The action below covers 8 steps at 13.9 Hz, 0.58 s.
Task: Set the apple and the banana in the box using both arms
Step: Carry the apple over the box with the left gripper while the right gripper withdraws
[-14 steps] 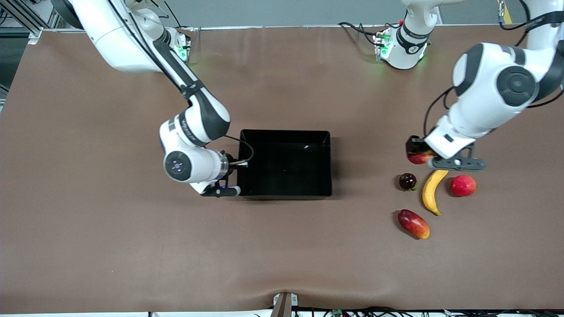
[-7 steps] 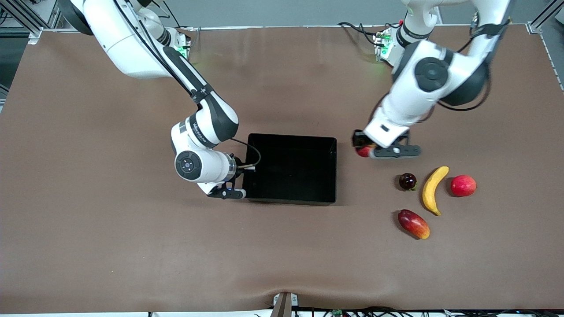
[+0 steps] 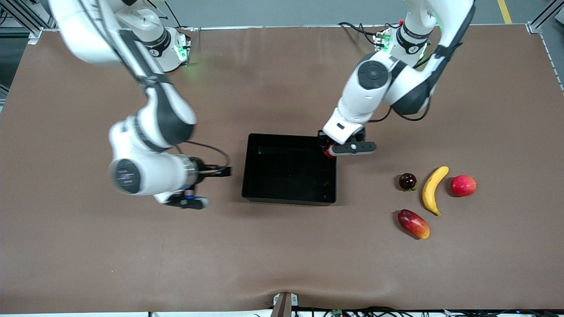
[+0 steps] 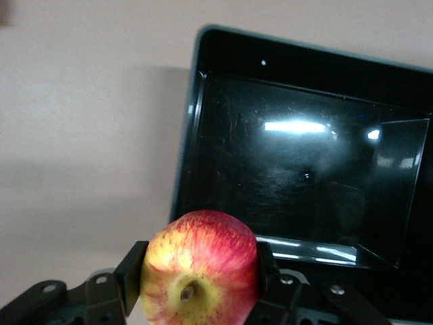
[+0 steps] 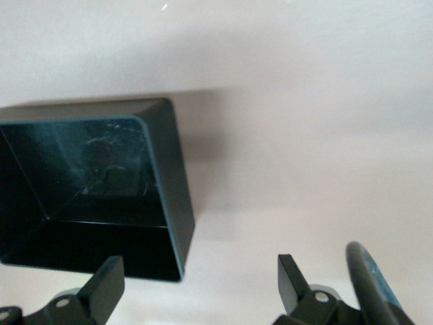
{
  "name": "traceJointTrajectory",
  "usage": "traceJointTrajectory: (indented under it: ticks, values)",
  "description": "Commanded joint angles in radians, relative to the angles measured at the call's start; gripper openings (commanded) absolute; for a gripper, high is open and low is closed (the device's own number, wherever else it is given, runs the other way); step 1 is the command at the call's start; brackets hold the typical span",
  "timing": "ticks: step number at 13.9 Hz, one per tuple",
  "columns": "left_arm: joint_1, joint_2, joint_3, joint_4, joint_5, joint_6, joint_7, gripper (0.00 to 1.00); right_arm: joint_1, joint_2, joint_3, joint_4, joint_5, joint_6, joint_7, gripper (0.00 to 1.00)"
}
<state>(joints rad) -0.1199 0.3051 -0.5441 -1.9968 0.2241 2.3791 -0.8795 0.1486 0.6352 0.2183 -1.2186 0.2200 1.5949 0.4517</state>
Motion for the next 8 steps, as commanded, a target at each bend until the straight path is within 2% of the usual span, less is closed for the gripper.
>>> traceJointTrajectory:
  ticks: [1, 5, 8]
  values:
    - [-0.041, 0.095, 0.001, 0.050, 0.145, 0.037, -0.140, 0.00, -0.070, 0.001, 0.015, 0.141, -0.059, -0.175, 0.004, 1.00]
    - [-0.081, 0.190, 0.001, 0.099, 0.308, 0.037, -0.256, 0.00, -0.202, -0.113, 0.013, 0.160, -0.085, -0.317, -0.007, 1.00]
    - [-0.084, 0.241, 0.001, 0.101, 0.379, 0.038, -0.260, 0.00, -0.244, -0.221, 0.023, 0.157, -0.259, -0.369, -0.010, 1.00]
